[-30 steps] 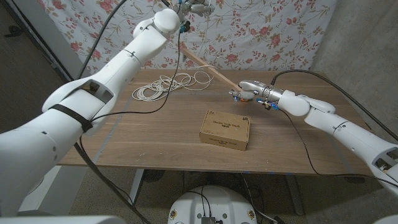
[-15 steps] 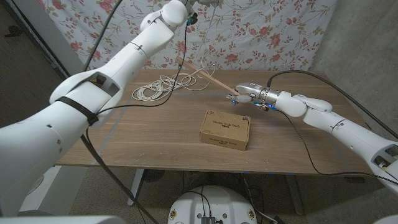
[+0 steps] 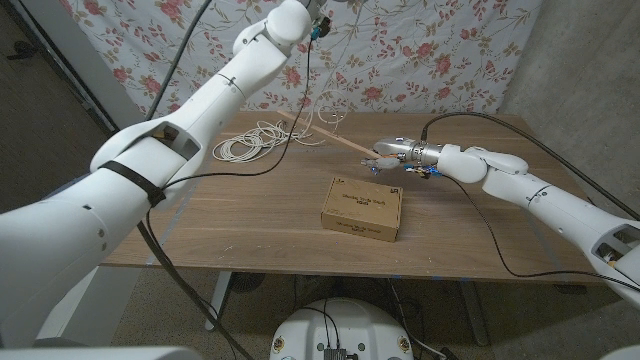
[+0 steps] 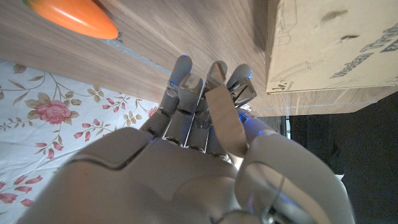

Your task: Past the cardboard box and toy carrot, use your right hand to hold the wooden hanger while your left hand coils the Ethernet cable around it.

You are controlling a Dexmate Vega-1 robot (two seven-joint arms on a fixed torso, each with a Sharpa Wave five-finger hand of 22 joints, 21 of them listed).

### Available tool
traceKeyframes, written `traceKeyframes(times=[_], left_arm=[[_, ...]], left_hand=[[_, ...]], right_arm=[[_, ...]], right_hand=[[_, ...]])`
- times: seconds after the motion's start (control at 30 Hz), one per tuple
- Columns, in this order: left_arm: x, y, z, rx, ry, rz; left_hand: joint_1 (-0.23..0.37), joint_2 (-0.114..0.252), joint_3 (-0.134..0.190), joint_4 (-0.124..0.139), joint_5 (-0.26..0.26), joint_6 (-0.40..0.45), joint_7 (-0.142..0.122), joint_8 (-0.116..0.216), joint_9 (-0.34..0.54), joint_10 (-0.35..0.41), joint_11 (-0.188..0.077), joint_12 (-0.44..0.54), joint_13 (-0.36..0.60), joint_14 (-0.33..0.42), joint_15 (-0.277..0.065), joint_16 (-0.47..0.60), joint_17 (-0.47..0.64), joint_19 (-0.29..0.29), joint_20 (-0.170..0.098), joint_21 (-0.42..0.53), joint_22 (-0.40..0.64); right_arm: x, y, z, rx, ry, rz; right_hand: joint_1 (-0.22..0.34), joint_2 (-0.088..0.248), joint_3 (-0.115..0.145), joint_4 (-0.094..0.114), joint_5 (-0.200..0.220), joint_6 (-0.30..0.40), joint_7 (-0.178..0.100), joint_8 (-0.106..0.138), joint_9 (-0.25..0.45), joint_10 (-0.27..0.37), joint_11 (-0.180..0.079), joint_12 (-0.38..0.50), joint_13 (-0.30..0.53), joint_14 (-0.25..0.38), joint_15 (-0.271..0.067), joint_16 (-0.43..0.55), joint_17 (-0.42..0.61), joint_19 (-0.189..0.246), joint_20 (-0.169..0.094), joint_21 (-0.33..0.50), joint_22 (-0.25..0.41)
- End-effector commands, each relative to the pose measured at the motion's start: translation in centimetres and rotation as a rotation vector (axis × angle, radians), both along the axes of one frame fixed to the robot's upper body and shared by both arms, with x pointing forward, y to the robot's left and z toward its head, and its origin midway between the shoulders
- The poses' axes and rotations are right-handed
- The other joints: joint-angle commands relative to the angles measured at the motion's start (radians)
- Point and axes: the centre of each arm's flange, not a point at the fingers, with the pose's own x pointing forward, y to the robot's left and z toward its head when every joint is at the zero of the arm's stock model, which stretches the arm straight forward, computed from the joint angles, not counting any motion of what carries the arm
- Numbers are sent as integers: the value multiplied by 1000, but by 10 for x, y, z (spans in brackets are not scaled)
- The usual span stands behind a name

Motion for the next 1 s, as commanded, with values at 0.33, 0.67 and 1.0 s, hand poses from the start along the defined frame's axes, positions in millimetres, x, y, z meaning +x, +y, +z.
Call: traceKeyframes(times=[0.33,0.67,1.0], left_arm=[[-32,-2,-62,17,138,-399],[-41,26,-91,-56,130,-400],[-38,45,-120,-111,180,-417]], left_hand=[[19,8,-7,2,5,20,13,-3,5,63,-57,-5,7,16,-92,-8,5,-8,-3,11,-5],[21,8,-11,3,5,22,16,-5,7,65,-56,-9,10,18,-91,-12,7,-10,-3,17,-10],[22,9,-14,5,6,22,18,-8,8,68,-53,-10,16,20,-91,-16,10,-13,-4,22,-14]], right_arm=[[41,-19,18,122,312,-127],[57,-47,29,337,419,-139],[58,-73,36,531,427,-125]], right_hand=[[7,10,12,-2,-1,6,5,5,-2,42,15,474,6,15,-39,5,0,20,-3,12,3],[16,14,20,-6,-4,8,11,9,-2,55,25,472,-2,27,-39,6,0,35,2,23,6],[28,14,27,-13,-8,9,12,11,-3,60,26,486,14,38,-37,7,1,37,4,33,9]])
